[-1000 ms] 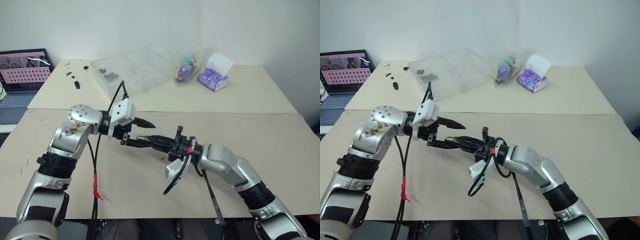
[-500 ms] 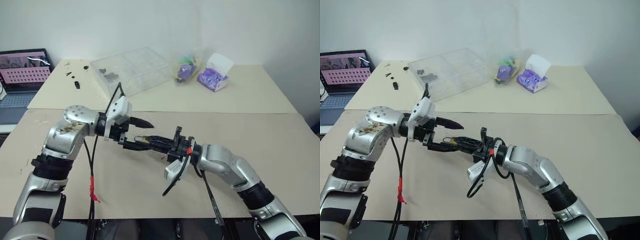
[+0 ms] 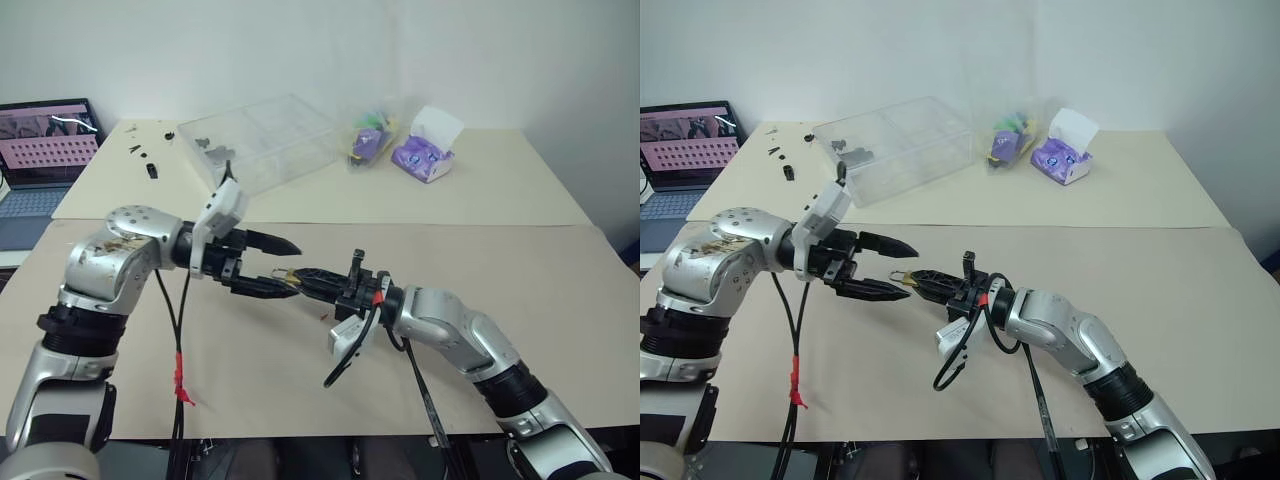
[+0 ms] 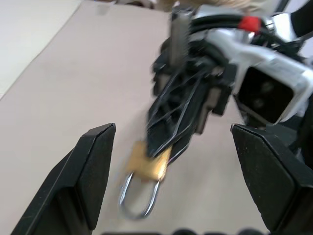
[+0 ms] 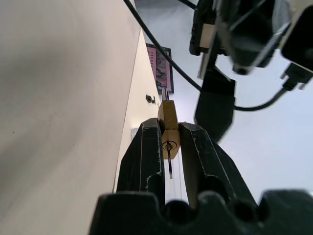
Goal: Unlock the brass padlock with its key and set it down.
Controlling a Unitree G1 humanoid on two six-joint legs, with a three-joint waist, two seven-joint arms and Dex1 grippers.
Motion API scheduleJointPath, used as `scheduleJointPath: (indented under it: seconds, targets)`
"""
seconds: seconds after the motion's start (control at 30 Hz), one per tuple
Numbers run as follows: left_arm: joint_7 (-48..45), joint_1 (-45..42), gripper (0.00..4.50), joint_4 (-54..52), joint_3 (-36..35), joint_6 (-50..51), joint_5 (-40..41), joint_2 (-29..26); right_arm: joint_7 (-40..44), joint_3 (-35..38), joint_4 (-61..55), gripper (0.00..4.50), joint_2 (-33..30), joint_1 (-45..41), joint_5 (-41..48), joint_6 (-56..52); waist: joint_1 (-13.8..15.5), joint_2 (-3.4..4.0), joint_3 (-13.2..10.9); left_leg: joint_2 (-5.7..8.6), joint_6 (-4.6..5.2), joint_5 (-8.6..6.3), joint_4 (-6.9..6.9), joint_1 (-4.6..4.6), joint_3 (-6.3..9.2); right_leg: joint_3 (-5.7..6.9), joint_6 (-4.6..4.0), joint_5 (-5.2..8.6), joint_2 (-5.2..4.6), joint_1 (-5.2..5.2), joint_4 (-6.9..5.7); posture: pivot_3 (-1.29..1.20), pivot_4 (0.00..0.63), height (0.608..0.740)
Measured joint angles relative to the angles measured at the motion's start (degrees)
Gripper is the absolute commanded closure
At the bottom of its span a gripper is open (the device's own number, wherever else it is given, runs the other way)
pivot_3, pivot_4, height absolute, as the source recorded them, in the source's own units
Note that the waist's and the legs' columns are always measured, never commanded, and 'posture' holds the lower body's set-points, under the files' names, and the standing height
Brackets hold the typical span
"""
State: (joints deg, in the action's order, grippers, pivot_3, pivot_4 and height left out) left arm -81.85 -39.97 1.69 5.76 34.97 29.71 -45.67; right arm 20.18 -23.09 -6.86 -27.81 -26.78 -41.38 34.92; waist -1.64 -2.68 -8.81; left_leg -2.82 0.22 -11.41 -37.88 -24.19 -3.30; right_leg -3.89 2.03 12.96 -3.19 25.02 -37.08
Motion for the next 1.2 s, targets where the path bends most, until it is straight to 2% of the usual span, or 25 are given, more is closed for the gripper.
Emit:
scheduleJointPath:
  seconds: [0.17, 0.43, 0.5, 0.53, 0.63, 0.83, 1.2]
  targets:
    - [-0.24, 0.0, 0.48, 4.54, -0.38, -2.15, -1.32, -1.02, 0.05, 1.14, 0.0, 4.25, -0.86, 0.05, 0.89, -0.04, 0.04, -0.01, 0.0, 0.0, 0.0, 0.0, 0.0, -0.03, 0.0, 0.01, 0.0, 0.0, -0.01, 0.01, 0.01, 0.0, 0.15, 0.74]
    - [1.51, -0.23, 0.48, 7.14, -4.7, 5.06, 2.49, -0.09, 0.08, 1.65, -0.12, 4.25, -1.57, 0.56, 1.35, -0.22, -0.35, -0.01, 0.0, -0.01, 0.0, 0.0, 0.0, -0.01, 0.0, 0.0, 0.01, 0.0, 0.0, 0.01, -0.01, 0.0, 0.15, 0.74]
    - [2.51, -0.79, 1.0, 7.72, -5.06, 6.54, 3.41, 0.6, 0.08, 1.66, -0.36, 4.25, -1.55, 0.56, 1.35, -0.3, -0.4, -0.01, 0.0, 0.0, 0.0, 0.0, 0.0, -0.02, 0.02, 0.01, 0.01, 0.0, -0.01, 0.01, -0.01, 0.0, 0.15, 0.74]
    - [2.82, -0.91, 1.11, 7.99, -5.21, 6.66, 3.47, 0.8, 0.08, 1.67, -0.59, 4.25, -1.55, 0.57, 1.35, -0.32, -0.46, -0.01, 0.0, 0.0, 0.0, 0.0, 0.0, -0.02, 0.01, 0.0, 0.01, 0.0, -0.01, 0.01, -0.01, 0.0, 0.15, 0.74]
    - [3.6, -1.04, 2.41, 8.21, -5.66, 7.19, 3.87, 1.28, 0.08, 1.68, -1.09, 4.25, -1.55, 0.65, 1.35, -0.51, -0.58, -0.01, 0.0, 0.0, 0.0, 0.0, 0.0, -0.02, 0.01, 0.0, 0.01, 0.0, -0.01, 0.0, -0.01, 0.0, 0.15, 0.74]
    - [3.42, -0.96, 4.32, 7.94, -5.28, 6.04, 3.15, 1.32, 0.08, 1.68, -1.17, 4.25, -1.54, 1.05, 1.34, -1.24, -0.64, -0.01, 0.0, 0.0, 0.0, 0.0, 0.0, -0.01, 0.01, 0.0, 0.0, -0.01, -0.01, 0.0, -0.02, 0.0, 0.15, 0.74]
    - [0.62, -3.22, 4.32, 9.58, 0.66, -1.42, -2.28, 5.29, 0.05, 1.8, -1.96, 4.25, -1.7, 1.09, 1.17, -1.86, -0.6, -0.02, 0.0, 0.01, 0.0, 0.0, 0.0, -0.02, 0.0, 0.0, 0.0, -0.01, -0.01, 0.0, -0.01, 0.0, 0.15, 0.74]
